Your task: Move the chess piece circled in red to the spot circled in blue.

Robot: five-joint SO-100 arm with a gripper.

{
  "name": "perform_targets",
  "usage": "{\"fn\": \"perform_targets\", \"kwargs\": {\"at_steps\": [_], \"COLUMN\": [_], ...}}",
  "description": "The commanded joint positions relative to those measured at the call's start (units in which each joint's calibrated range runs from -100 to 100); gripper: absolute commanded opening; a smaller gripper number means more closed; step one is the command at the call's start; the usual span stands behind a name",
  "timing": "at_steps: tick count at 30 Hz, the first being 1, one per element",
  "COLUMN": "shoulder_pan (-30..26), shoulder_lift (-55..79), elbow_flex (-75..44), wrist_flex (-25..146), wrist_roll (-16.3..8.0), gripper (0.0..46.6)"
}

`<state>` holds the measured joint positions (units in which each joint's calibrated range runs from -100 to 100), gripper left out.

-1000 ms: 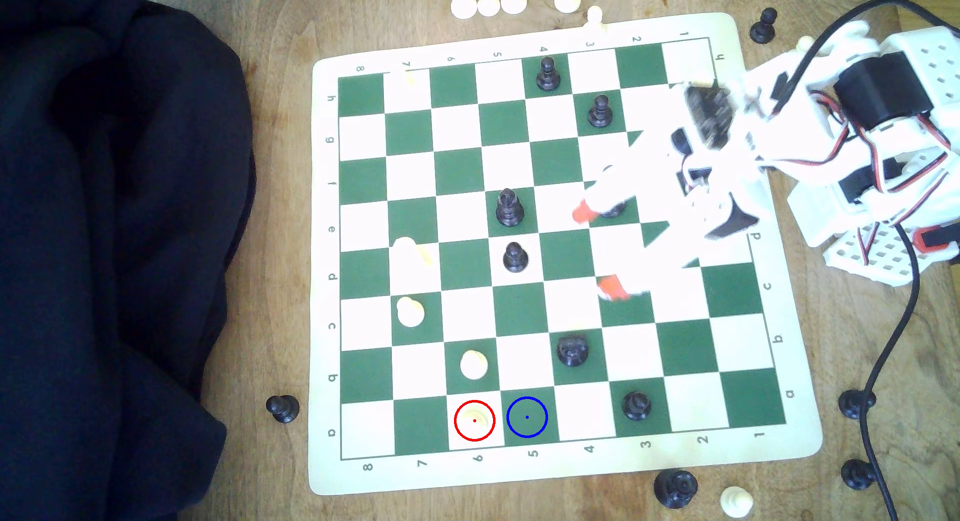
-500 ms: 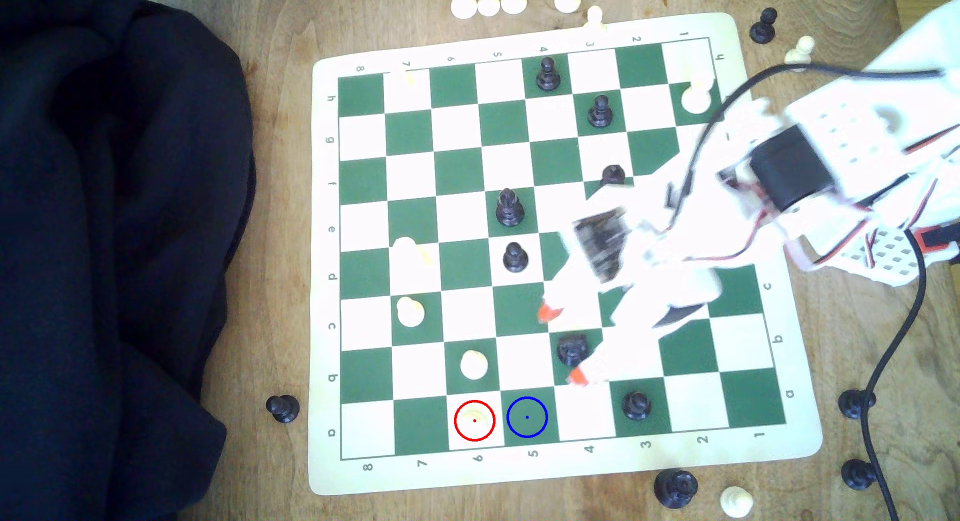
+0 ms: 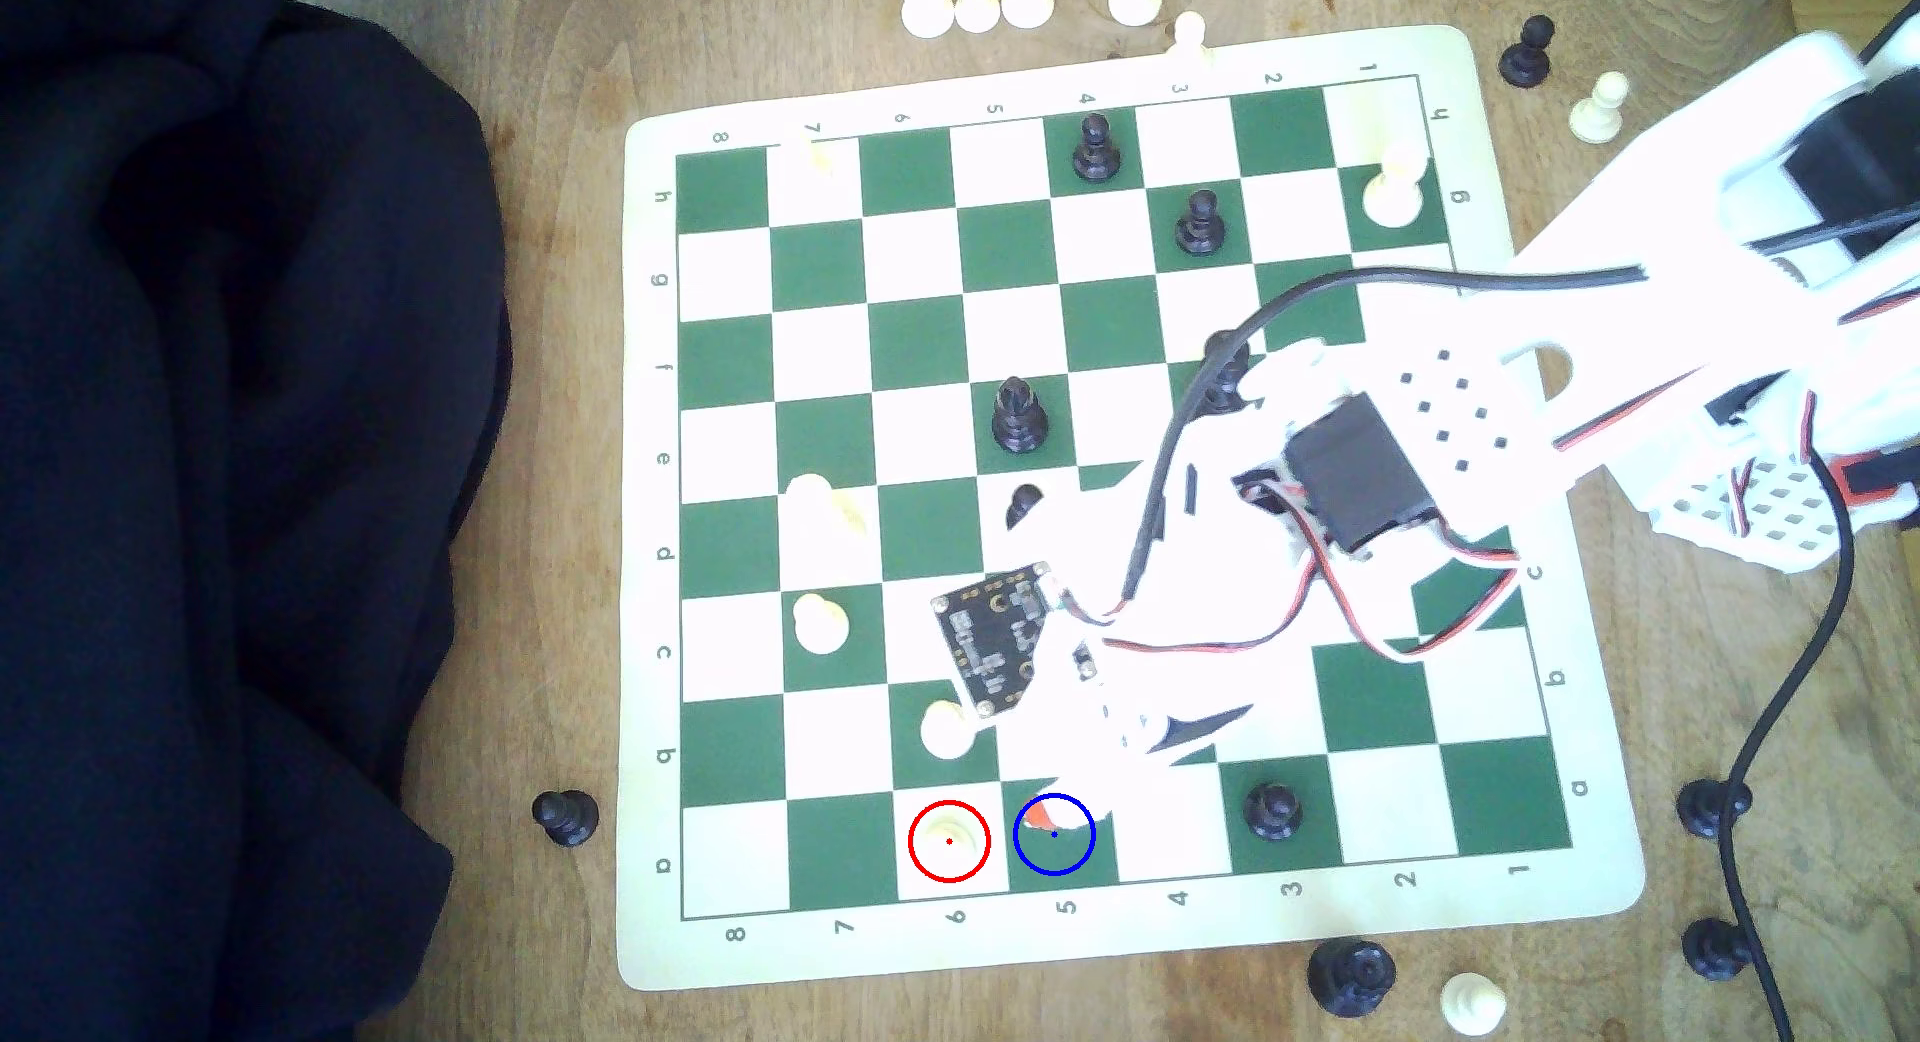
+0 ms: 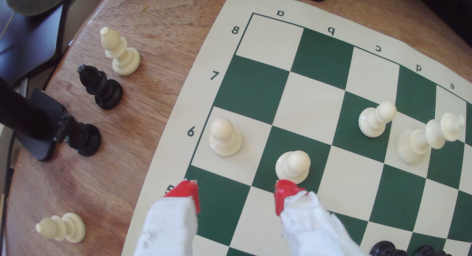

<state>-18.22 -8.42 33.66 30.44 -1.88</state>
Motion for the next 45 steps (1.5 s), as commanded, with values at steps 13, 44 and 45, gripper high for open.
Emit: {"fn": "perform_targets", "kwargs": {"at_steps": [13,44,45], "shoulder_pan": [-2.1,-2.9,-2.9], "shoulder_lift": [6.6,22.9,22.9], "elbow_flex": [-12.7,-28.6,-28.6], "wrist_flex": [-1.2,2.8,2.8], "wrist_roll": [-0.4,-0.4,-0.4], "gripper": [15.0,9.9,9.7]}}
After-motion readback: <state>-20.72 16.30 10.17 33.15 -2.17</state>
